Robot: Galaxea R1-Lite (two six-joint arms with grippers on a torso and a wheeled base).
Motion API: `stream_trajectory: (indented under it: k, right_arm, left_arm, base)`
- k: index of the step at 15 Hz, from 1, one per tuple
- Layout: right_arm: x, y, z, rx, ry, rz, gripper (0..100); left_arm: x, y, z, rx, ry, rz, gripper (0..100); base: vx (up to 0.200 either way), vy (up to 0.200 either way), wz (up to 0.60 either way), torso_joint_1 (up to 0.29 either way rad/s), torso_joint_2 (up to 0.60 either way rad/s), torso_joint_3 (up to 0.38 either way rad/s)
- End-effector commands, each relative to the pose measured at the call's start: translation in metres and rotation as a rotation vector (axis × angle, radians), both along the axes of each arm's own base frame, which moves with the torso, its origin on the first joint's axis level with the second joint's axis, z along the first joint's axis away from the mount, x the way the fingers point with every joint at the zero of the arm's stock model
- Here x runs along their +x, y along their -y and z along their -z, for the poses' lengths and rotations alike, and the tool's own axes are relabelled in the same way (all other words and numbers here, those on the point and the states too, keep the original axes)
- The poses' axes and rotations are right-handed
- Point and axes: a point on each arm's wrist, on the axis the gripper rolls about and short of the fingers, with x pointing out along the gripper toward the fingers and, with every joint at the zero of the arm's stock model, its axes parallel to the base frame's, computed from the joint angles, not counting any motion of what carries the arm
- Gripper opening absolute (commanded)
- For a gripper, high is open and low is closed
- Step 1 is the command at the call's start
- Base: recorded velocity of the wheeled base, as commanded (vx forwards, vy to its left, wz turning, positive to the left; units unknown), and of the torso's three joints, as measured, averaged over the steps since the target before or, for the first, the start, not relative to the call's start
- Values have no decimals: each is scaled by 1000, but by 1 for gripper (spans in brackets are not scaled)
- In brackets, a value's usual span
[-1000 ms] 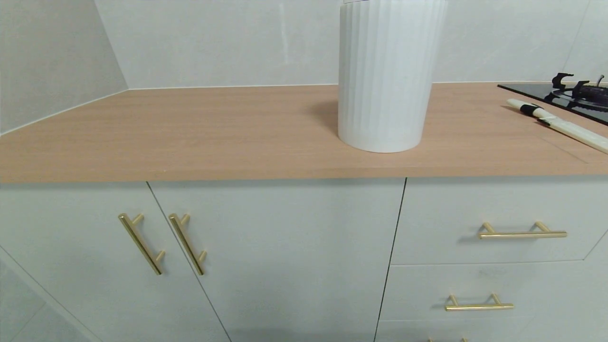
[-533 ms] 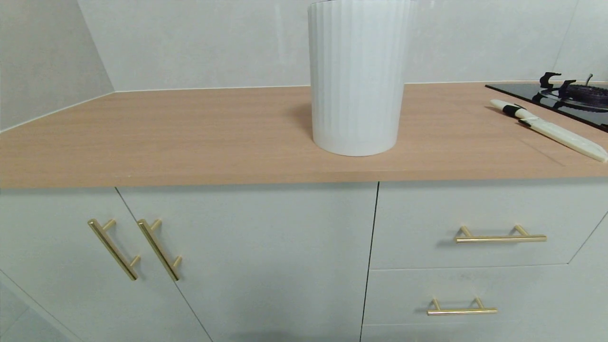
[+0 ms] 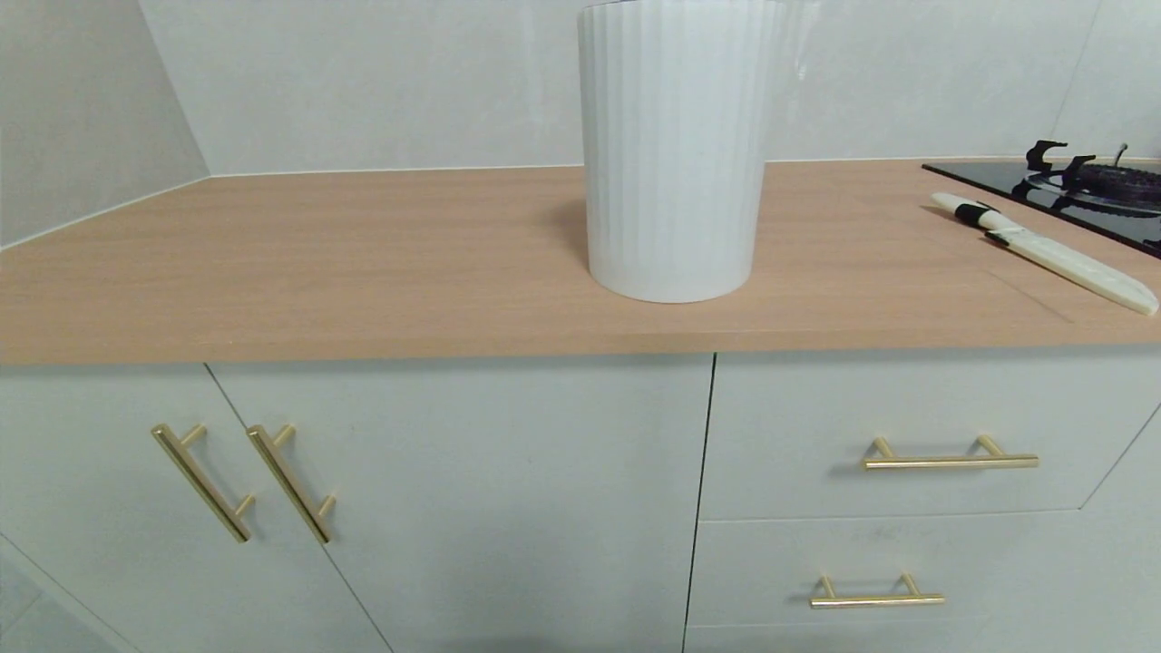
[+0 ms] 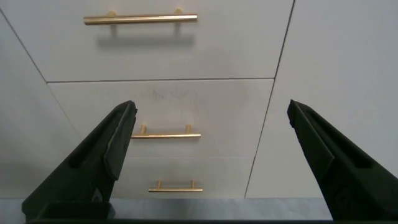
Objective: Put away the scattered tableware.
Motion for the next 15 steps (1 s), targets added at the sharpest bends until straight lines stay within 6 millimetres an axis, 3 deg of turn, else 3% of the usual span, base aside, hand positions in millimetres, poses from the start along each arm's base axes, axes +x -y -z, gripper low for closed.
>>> stream_trajectory:
  k: [1, 3, 6, 13, 15]
  right_arm:
    - [0, 0, 0, 0, -2, 0, 100]
    - [0, 0, 0, 0, -1, 0, 100]
    - [0, 0, 0, 0, -1, 0, 100]
    - [0, 0, 0, 0, -1, 0, 100]
    - [0, 0, 0, 0, -1, 0, 100]
  left_arm:
    - [0, 0, 0, 0, -2, 0, 100]
    - [0, 0, 0, 2, -2, -1, 100]
    - [0, 0, 0, -1, -2, -1, 100]
    - [0, 0, 0, 0, -2, 0, 100]
    - [0, 0, 0, 0, -2, 0, 100]
  base:
    - [0, 0, 0, 0, 0, 0]
    - [0, 0, 0, 0, 0, 0]
    - [0, -200, 0, 1, 4, -1]
    - [0, 0, 0, 0, 0, 0]
    - [200, 0, 0, 2, 2, -2]
